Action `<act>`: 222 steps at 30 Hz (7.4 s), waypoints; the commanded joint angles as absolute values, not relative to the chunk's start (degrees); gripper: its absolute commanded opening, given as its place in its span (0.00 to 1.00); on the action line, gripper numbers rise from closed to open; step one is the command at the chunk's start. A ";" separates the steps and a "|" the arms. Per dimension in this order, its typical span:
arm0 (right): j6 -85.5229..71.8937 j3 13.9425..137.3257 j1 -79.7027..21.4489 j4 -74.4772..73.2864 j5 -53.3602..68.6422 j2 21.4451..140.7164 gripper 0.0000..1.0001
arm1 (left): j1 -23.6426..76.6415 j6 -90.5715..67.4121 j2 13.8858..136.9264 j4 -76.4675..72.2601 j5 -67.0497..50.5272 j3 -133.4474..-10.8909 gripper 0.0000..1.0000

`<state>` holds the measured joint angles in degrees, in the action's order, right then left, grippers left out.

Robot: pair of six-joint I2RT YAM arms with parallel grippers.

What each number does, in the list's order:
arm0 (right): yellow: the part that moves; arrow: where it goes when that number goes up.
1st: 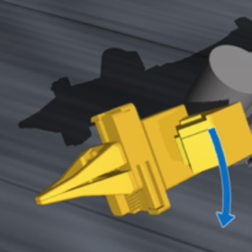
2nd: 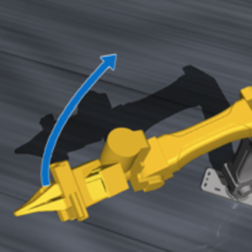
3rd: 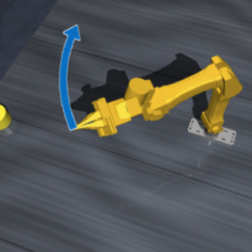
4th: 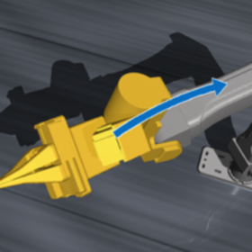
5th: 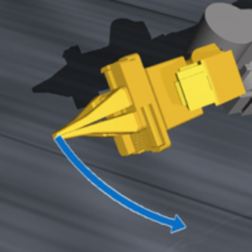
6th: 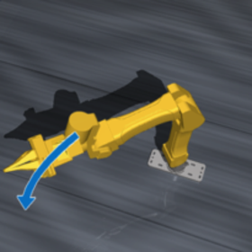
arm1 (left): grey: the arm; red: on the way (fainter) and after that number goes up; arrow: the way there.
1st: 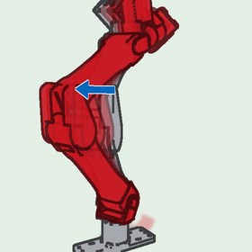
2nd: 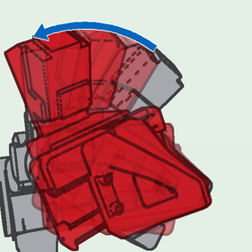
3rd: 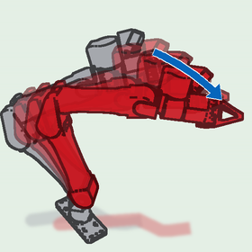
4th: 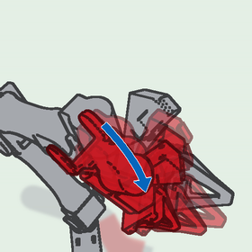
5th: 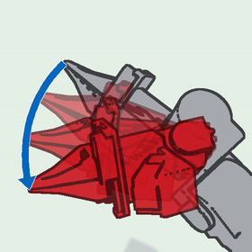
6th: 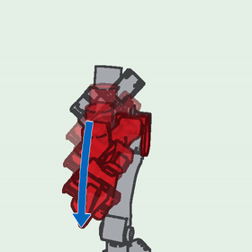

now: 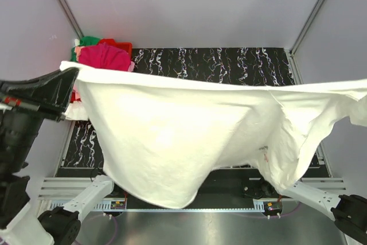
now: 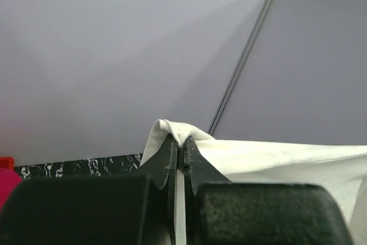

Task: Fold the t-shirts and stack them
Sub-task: Flatten the tshirt out, then fold the tshirt

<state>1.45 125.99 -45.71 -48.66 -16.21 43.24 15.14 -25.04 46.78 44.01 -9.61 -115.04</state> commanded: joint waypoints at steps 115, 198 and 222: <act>-44.98 56.23 -18.61 -58.79 -3.53 62.08 0.99 | 7.02 -33.66 61.30 28.74 -18.93 -47.92 0.94; -86.22 56.85 -61.61 -91.49 -25.48 44.12 0.00 | 15.21 -52.47 42.71 36.38 -0.86 -26.88 0.00; -24.90 81.73 -24.97 -63.83 -25.94 78.29 0.00 | 7.21 -37.36 77.16 39.38 -6.42 -60.63 0.00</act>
<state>-36.93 78.46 -27.55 -70.11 -29.04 75.83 8.21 -40.32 74.08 40.75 -4.14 -56.01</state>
